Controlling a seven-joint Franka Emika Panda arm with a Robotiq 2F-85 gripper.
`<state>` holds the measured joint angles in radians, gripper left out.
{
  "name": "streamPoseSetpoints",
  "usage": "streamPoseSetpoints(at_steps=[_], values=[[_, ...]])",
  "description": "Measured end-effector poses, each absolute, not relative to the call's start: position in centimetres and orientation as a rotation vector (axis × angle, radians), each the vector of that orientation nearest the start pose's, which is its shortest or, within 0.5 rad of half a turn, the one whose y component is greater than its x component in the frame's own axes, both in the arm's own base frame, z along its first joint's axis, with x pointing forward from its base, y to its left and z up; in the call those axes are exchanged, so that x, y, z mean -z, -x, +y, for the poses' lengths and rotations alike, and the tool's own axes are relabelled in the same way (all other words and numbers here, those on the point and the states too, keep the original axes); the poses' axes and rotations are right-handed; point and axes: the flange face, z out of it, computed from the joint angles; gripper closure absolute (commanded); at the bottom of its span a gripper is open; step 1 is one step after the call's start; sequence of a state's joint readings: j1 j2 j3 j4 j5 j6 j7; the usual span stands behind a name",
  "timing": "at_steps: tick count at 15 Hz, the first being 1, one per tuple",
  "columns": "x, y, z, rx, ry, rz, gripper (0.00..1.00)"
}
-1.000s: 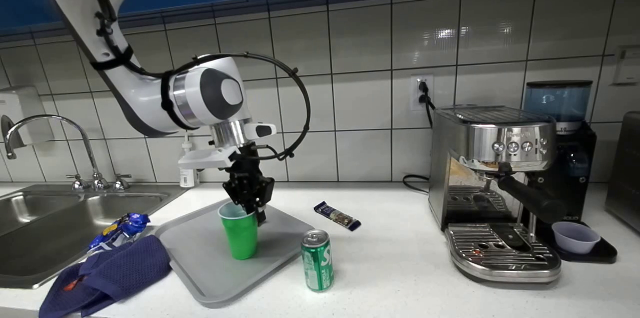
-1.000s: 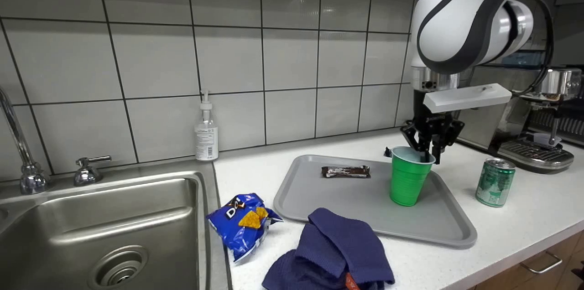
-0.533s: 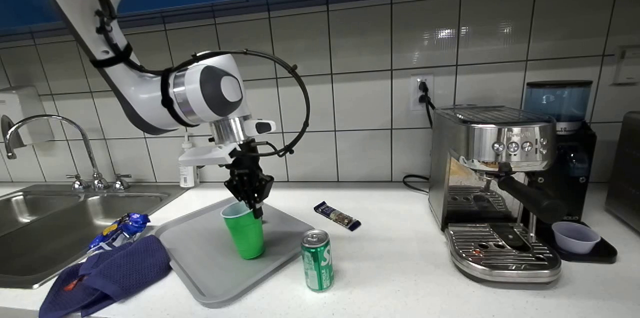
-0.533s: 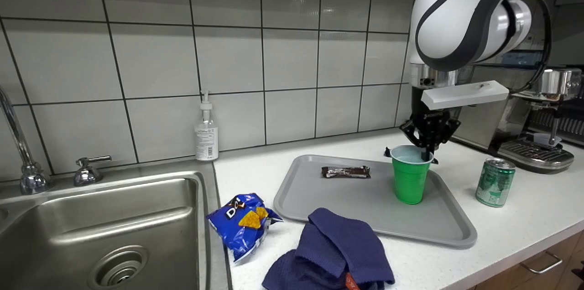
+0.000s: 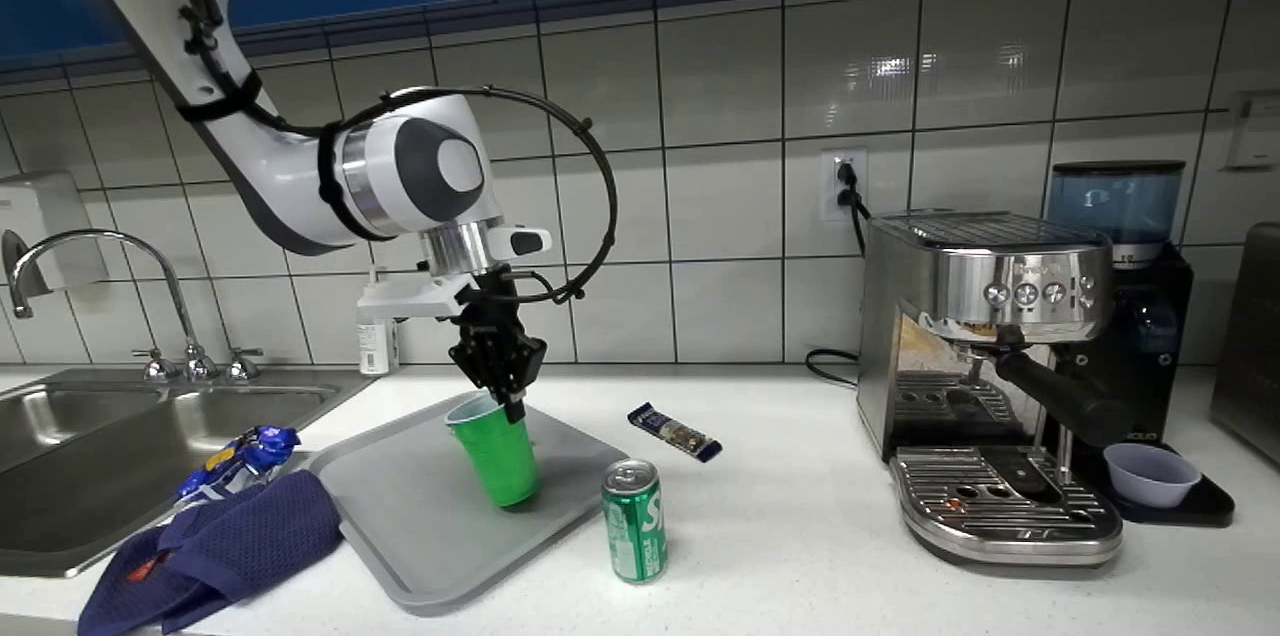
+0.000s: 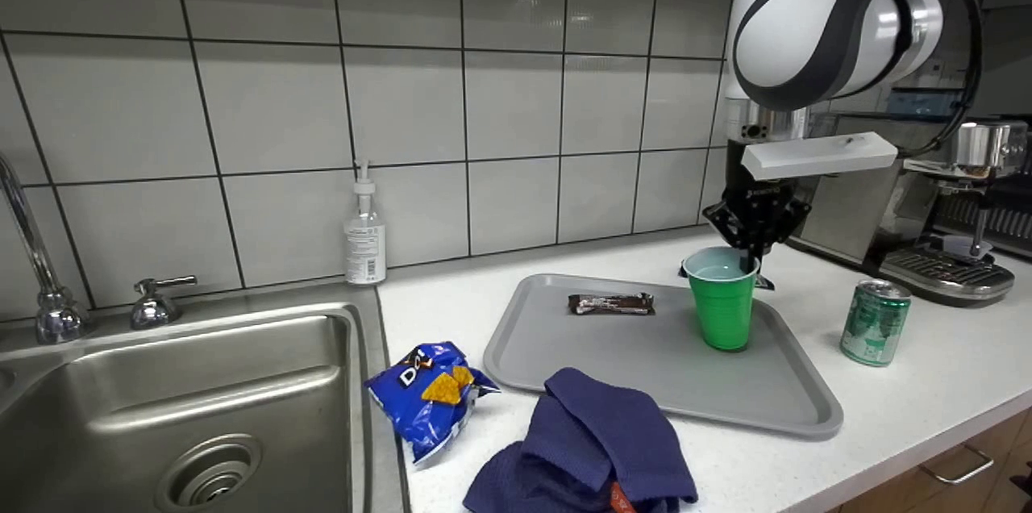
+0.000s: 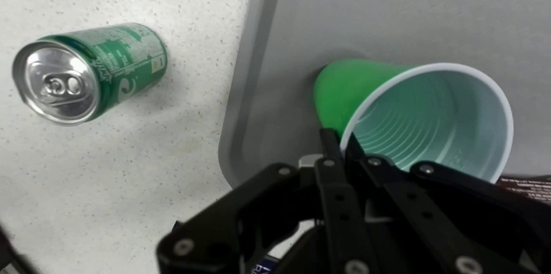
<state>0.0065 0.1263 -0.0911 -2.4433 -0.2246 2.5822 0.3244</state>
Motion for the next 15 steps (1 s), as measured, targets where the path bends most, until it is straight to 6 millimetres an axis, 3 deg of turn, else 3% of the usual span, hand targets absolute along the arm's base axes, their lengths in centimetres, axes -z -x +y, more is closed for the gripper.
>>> streamPoseSetpoints(at_steps=[6,15], values=[[-27.5,-48.9,-5.2,0.113,3.206,0.451,0.99],[-29.0,-49.0,-11.4,0.161,3.158,0.678,0.99]])
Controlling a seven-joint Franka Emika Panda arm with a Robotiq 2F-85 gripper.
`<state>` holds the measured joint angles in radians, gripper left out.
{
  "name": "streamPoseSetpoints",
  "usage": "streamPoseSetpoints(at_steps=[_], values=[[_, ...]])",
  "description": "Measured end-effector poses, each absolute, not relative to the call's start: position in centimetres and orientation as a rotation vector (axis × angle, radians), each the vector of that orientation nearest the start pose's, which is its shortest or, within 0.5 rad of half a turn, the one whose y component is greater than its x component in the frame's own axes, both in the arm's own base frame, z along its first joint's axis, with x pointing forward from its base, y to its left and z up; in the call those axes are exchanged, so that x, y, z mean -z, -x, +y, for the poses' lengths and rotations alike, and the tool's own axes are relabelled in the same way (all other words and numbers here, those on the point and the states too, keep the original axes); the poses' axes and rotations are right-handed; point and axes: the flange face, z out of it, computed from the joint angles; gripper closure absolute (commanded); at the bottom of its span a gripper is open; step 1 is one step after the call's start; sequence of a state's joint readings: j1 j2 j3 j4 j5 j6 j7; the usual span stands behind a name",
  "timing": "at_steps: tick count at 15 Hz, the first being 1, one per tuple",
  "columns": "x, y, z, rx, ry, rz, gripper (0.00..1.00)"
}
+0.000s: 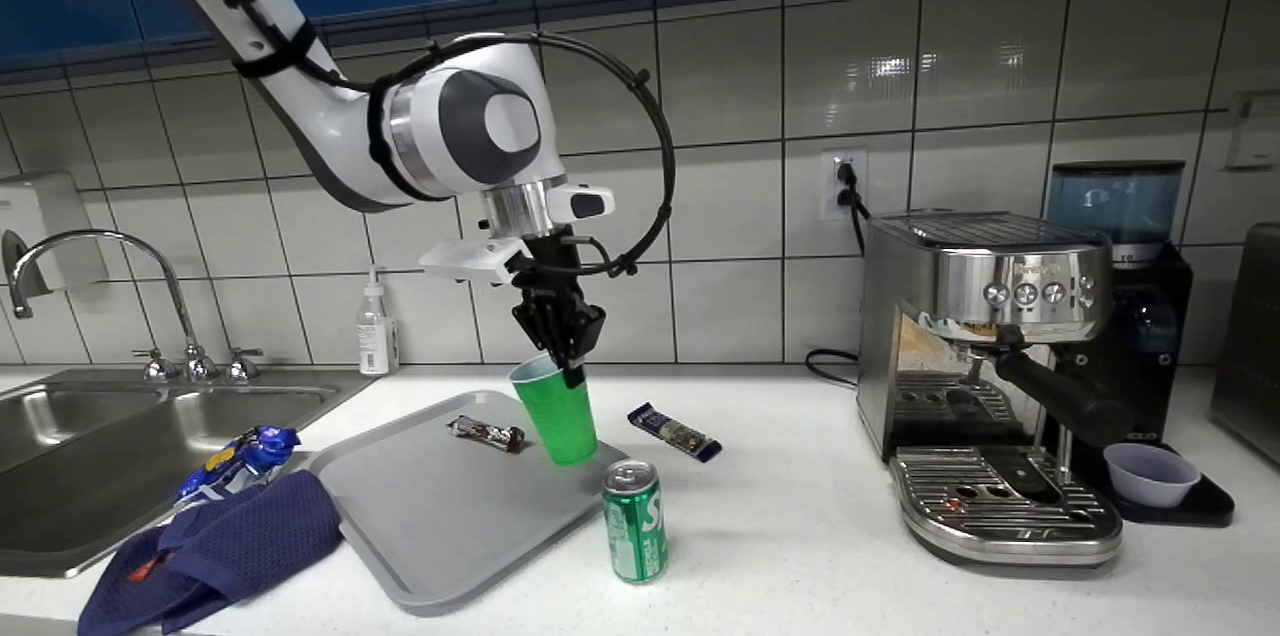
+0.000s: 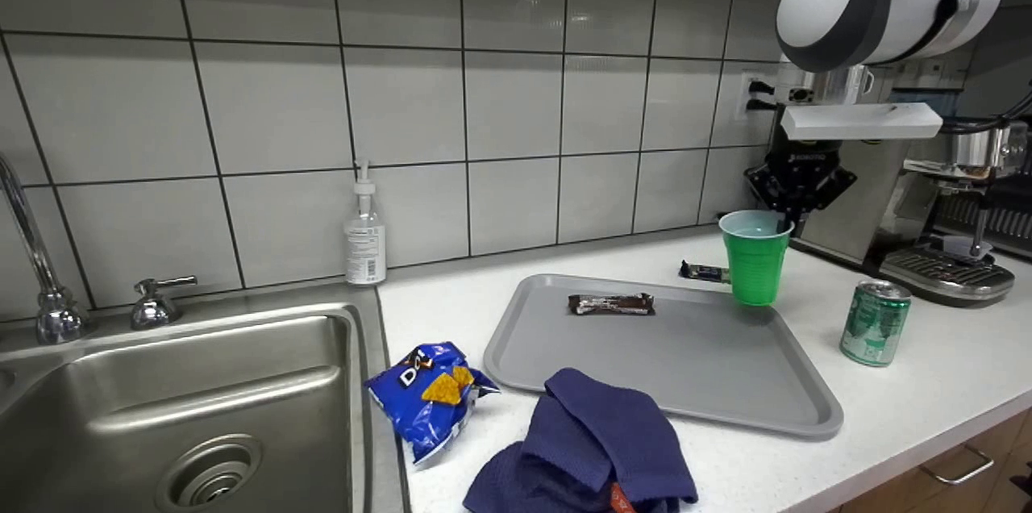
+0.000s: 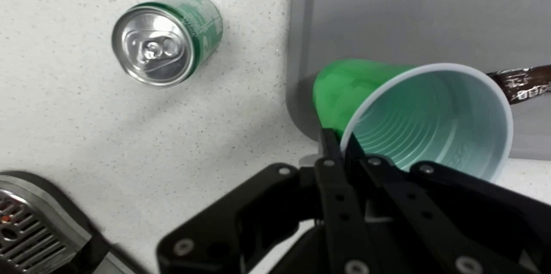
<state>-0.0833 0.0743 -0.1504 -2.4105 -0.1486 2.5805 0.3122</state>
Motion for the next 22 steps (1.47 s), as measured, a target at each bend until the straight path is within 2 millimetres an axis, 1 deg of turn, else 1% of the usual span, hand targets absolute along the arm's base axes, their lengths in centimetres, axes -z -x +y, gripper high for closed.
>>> streamPoseSetpoints(at_steps=[4,8,15,20,22], values=[[-29.4,-48.9,-14.1,0.169,3.125,0.786,0.99],[-29.0,-48.7,-16.8,0.154,3.088,0.896,0.99],[-26.9,-47.7,-21.3,0.089,3.040,1.067,0.99],[-25.1,-47.2,-23.9,0.046,3.007,1.168,0.99],[-24.4,-47.2,-24.7,0.026,2.995,1.199,0.99]])
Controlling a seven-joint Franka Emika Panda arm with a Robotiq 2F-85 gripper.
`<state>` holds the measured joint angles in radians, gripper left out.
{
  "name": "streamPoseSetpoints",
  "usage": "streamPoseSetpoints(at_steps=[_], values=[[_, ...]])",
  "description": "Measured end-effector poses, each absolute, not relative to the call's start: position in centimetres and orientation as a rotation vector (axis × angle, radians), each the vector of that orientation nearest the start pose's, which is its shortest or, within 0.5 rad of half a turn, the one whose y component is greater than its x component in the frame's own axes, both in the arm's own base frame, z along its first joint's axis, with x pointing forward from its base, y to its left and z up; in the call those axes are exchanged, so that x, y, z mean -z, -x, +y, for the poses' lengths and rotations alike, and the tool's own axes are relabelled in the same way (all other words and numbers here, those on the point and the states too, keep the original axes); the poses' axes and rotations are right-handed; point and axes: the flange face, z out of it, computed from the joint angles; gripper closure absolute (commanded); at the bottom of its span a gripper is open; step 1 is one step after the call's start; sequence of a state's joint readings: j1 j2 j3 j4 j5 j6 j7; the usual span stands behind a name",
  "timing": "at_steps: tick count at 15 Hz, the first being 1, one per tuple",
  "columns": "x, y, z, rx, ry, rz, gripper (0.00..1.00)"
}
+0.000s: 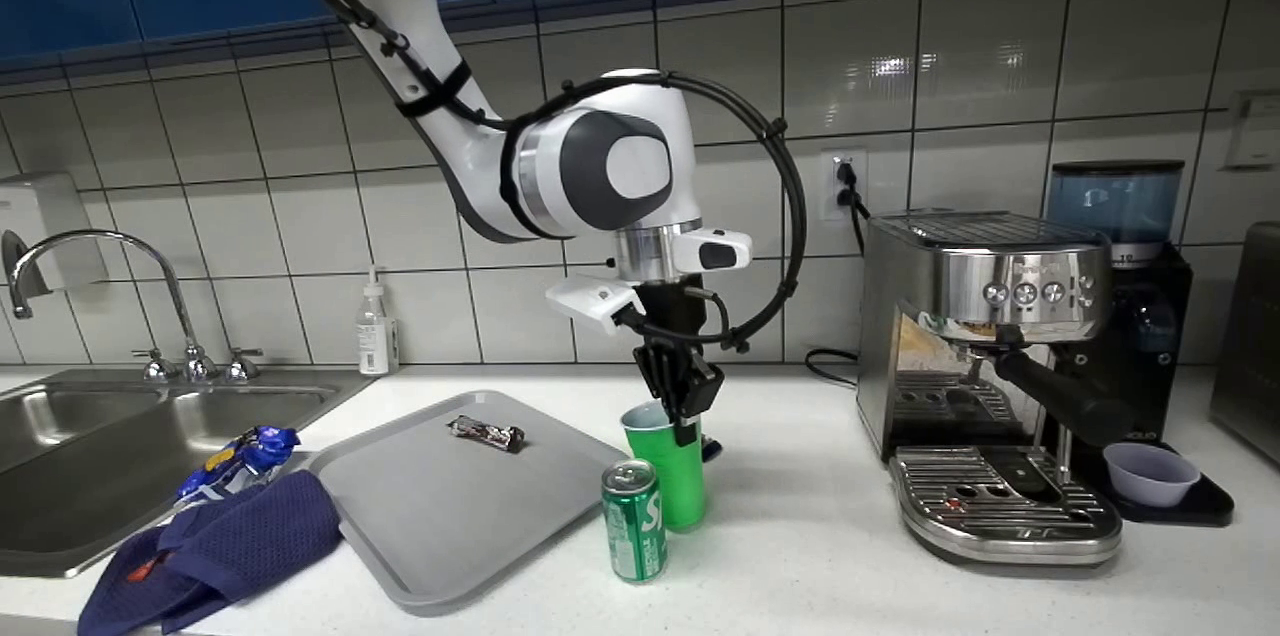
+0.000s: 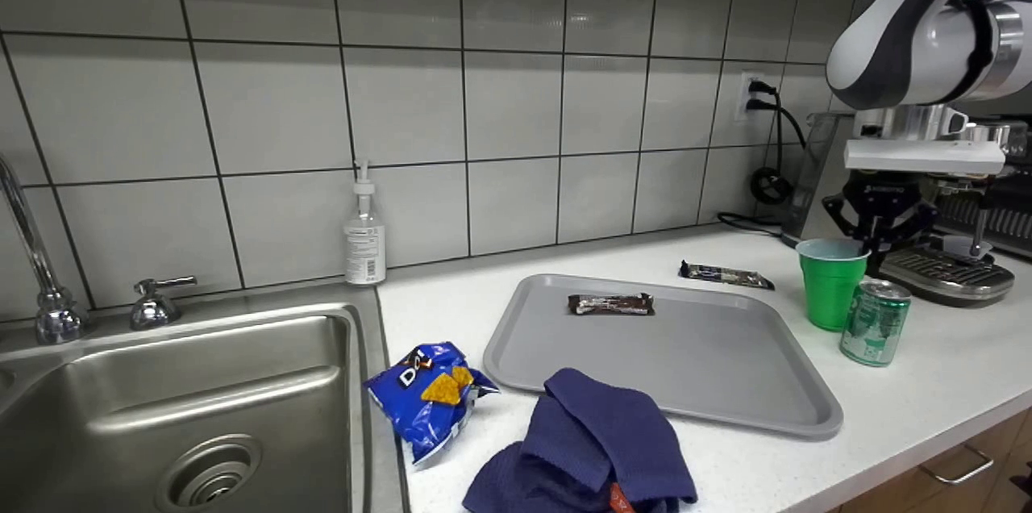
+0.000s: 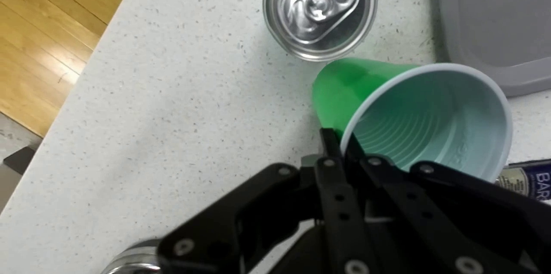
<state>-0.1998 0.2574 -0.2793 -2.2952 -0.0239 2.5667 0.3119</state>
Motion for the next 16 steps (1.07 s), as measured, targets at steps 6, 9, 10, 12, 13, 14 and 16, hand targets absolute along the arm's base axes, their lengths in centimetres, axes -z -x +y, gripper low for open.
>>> streamPoseSetpoints(at_steps=[6,9,10,12,13,14,16], values=[[-23.84,-47.47,-25.73,-0.002,2.984,1.236,0.69],[-23.83,-47.56,-25.80,-0.012,2.982,1.239,0.49],[-23.82,-47.56,-25.80,-0.014,2.982,1.239,0.41],[-23.82,-47.57,-25.80,-0.015,2.982,1.239,0.26],[-23.84,-47.58,-25.80,-0.015,2.982,1.239,0.19],[-23.88,-47.62,-25.79,-0.015,2.982,1.238,0.11],[-24.14,-47.77,-25.63,-0.008,2.986,1.225,0.00]])
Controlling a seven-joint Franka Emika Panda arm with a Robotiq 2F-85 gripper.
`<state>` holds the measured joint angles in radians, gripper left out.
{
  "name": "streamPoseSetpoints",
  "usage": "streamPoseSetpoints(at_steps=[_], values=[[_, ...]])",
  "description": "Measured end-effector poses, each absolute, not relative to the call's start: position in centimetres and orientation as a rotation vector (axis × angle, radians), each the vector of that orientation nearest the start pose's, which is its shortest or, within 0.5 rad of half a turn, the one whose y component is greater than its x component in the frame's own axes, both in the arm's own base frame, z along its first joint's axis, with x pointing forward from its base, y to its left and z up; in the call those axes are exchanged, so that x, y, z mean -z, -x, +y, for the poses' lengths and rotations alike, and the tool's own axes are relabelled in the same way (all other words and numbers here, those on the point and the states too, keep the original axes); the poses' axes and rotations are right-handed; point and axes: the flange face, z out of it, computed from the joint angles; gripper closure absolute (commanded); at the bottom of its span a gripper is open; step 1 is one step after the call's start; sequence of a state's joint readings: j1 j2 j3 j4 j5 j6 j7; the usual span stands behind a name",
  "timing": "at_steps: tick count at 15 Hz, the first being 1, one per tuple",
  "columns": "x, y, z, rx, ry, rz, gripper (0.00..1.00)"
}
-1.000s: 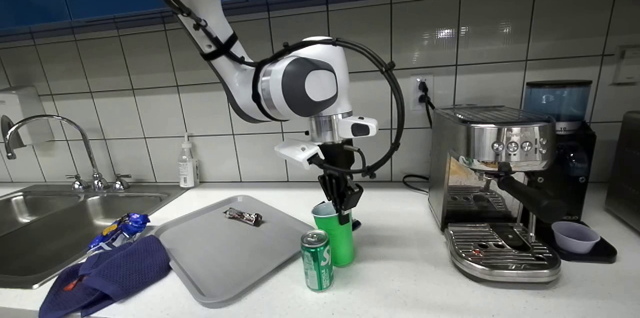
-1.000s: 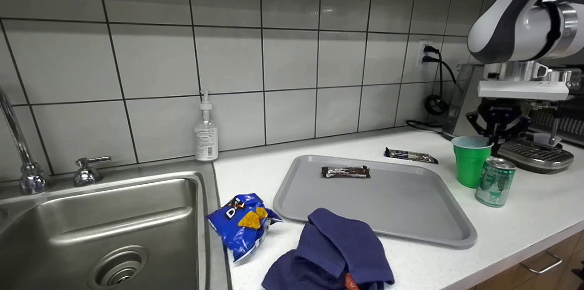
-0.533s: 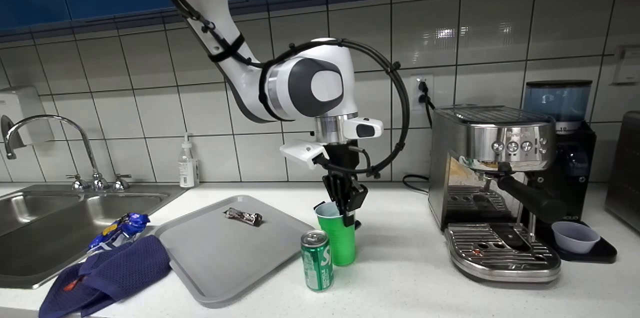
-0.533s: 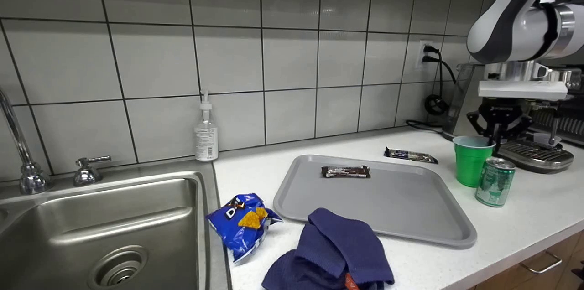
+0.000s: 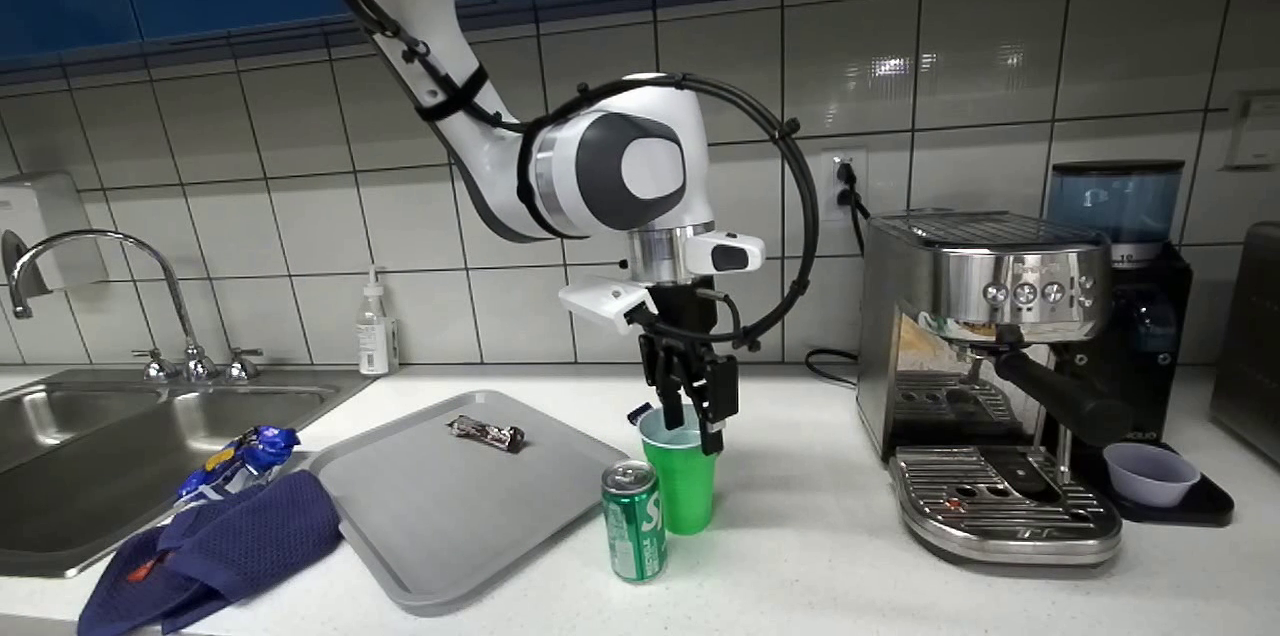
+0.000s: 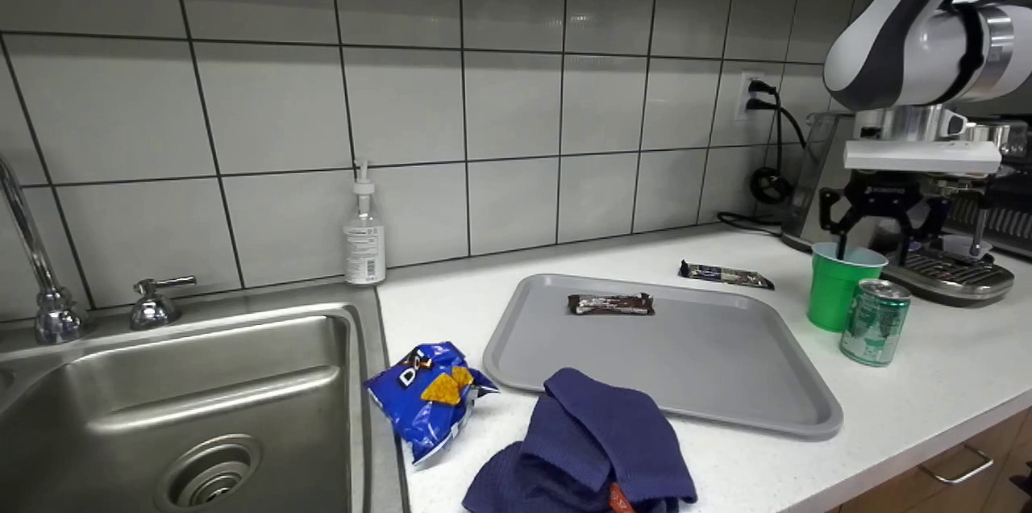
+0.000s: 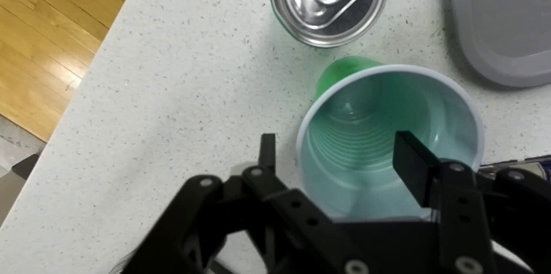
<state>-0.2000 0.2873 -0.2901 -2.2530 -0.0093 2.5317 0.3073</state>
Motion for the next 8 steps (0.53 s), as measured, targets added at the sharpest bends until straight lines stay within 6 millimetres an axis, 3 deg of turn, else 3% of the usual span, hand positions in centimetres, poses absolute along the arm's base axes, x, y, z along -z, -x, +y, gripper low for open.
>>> streamPoseSetpoints(at_steps=[8], values=[[-28.6,-48.9,-23.5,0.082,3.033,1.032,0.00]])
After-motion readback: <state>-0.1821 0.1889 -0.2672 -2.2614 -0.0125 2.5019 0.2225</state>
